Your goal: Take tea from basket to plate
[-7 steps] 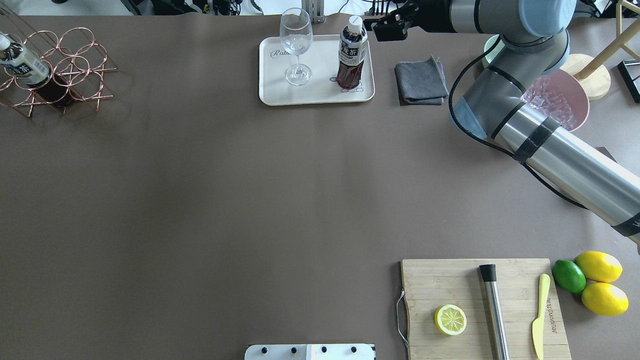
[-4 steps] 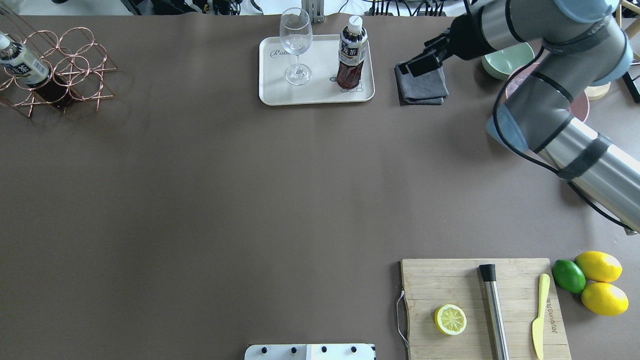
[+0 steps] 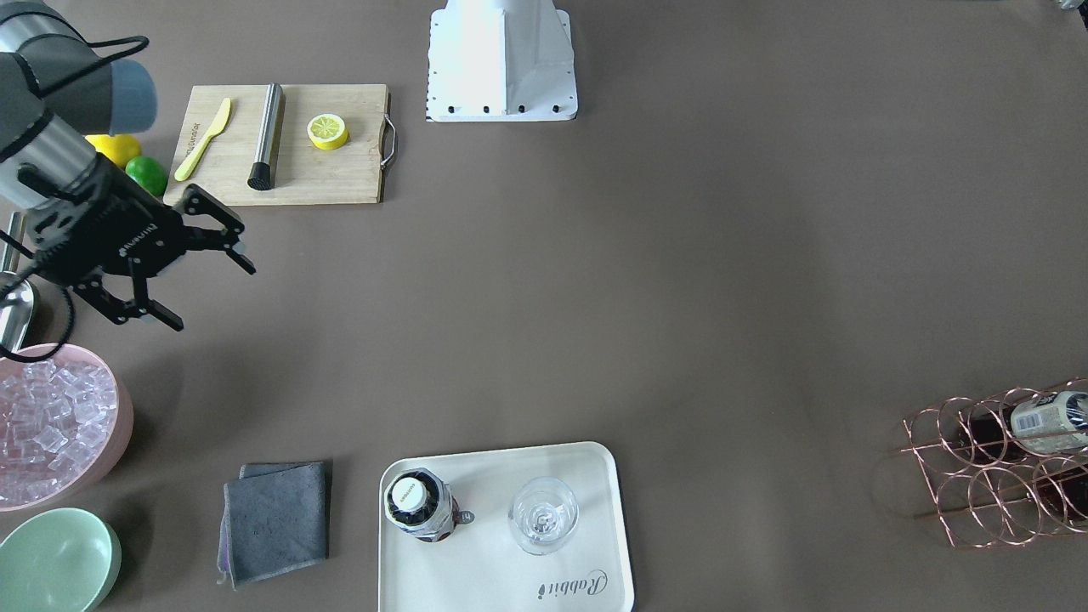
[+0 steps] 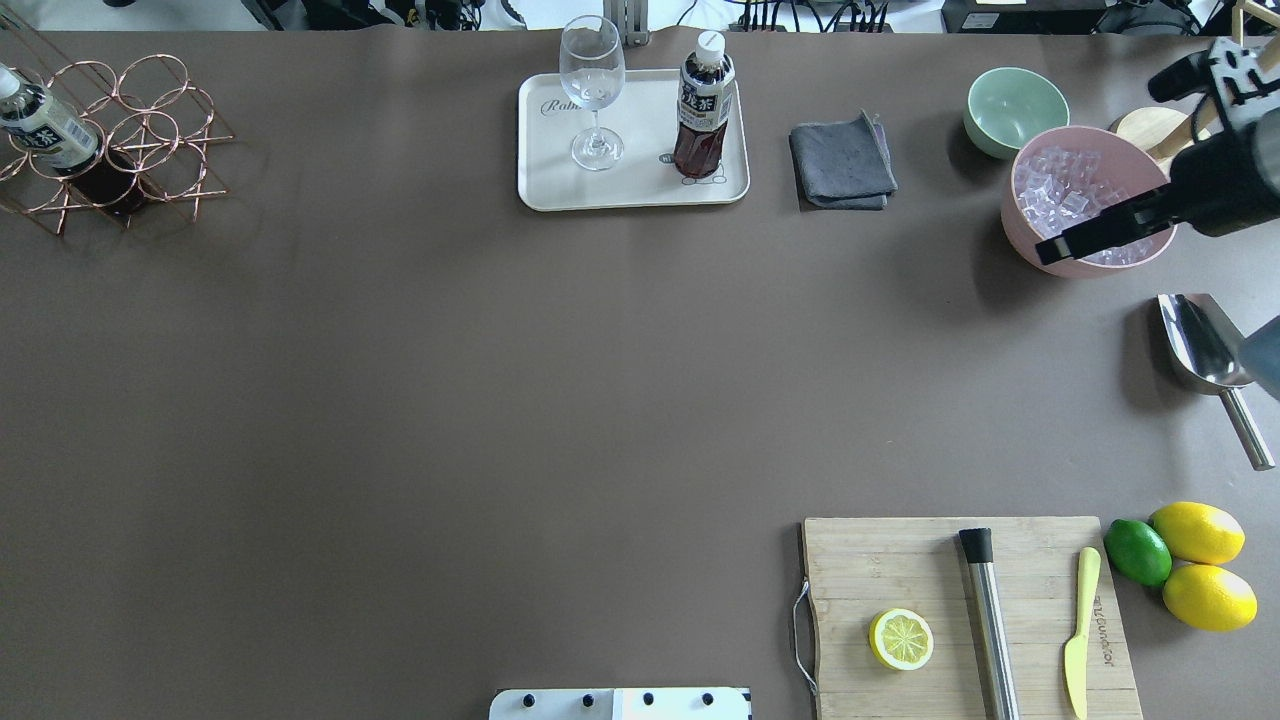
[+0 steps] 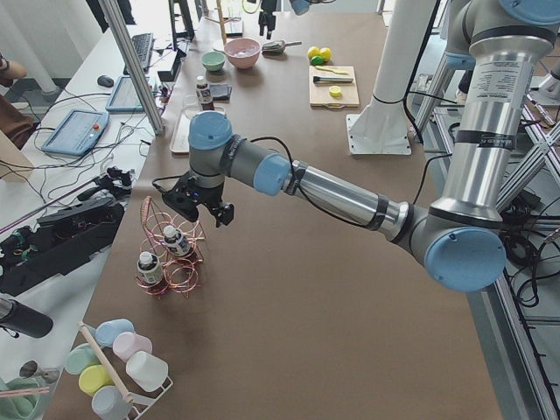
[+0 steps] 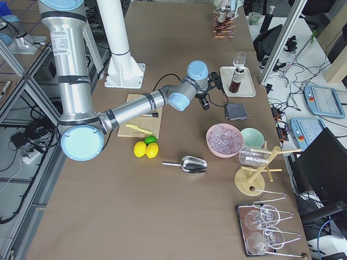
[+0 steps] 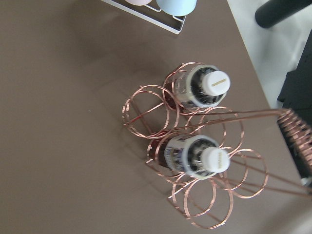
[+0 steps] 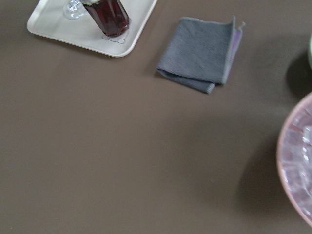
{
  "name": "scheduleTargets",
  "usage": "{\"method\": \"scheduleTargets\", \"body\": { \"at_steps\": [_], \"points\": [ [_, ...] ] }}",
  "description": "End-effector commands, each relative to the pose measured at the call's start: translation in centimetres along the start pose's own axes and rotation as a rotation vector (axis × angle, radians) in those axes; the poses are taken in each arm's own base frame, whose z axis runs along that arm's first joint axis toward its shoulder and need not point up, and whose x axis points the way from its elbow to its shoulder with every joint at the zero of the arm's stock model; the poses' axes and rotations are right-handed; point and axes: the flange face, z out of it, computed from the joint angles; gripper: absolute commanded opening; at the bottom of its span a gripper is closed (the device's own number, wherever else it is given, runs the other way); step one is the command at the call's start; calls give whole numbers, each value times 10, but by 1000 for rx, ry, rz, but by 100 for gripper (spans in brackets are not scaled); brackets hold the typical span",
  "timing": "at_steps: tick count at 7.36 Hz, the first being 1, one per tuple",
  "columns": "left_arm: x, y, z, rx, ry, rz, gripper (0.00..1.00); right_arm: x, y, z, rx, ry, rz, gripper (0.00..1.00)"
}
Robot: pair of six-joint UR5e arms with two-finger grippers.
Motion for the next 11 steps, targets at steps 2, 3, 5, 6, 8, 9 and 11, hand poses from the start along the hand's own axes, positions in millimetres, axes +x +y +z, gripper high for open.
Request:
{"method": "scheduleTargets", "body": {
  "at_steps": [2,3,5,6,8,9,11],
  "points": [
    [-117,-8,36,-72,-110,608,98,191,129,-51,-83,107,486,100],
    [-129,-9,40,-85,-121,652,98,211,153,-63,-97,141,585,100],
    [-153,-19,54,-115,-151,749,98,239,177,-61,-206,330,765,100],
    [-166,-23,59,-136,-158,835,98,237,171,-61,-217,373,741,100],
    [-170,-21,59,-148,-157,959,98,242,174,-65,-231,373,738,100],
    [-171,-22,60,-161,-151,1096,98,246,181,-64,-248,369,702,100],
    [-183,-23,62,-185,-152,1225,98,273,200,-65,-291,355,565,100]
  ]
}}
